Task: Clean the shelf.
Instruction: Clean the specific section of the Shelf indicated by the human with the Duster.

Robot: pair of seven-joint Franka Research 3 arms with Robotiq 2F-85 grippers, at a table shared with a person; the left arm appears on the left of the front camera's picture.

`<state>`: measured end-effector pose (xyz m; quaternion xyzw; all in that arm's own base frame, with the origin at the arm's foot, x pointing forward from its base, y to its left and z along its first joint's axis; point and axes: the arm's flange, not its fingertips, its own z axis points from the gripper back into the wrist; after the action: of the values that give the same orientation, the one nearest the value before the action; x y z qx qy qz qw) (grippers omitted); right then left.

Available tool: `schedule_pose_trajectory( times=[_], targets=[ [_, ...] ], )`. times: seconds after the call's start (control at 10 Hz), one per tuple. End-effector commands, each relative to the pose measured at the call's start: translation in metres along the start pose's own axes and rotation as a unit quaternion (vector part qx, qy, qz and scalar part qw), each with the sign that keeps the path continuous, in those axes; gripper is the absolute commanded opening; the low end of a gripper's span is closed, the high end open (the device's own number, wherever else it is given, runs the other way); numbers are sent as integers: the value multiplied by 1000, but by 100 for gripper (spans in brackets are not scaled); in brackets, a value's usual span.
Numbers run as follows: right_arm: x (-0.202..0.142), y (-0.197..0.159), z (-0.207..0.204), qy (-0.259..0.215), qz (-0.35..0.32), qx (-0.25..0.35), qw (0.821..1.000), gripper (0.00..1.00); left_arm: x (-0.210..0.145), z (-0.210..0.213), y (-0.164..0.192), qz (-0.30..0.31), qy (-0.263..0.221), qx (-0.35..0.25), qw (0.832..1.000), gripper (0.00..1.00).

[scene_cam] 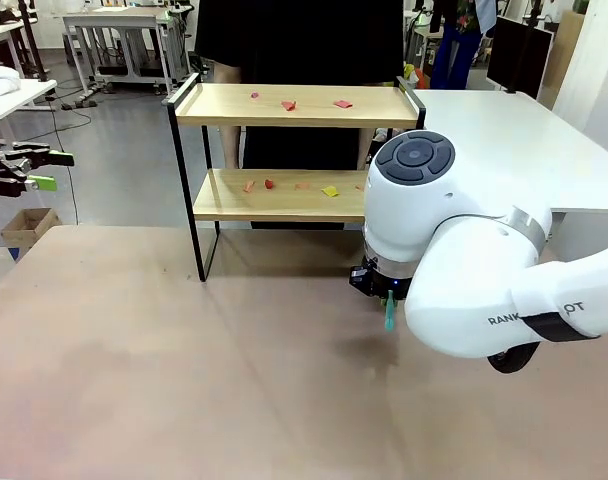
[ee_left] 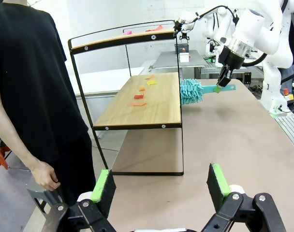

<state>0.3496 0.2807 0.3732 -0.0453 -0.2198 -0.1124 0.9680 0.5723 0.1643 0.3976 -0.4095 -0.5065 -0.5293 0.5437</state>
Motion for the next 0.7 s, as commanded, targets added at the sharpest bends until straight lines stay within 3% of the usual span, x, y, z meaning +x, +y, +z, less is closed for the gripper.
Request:
schedule_pose_trajectory(
  times=[0.0, 0.6],
  targets=[
    [1, -10, 9, -14, 13, 23, 1000, 13, 3, 1, -2, -1, 1, 0, 1000, 100],
    [-2, -31, 41, -35, 91, 61, 993, 13, 3, 1, -2, -1, 1, 0, 1000, 100]
  ],
)
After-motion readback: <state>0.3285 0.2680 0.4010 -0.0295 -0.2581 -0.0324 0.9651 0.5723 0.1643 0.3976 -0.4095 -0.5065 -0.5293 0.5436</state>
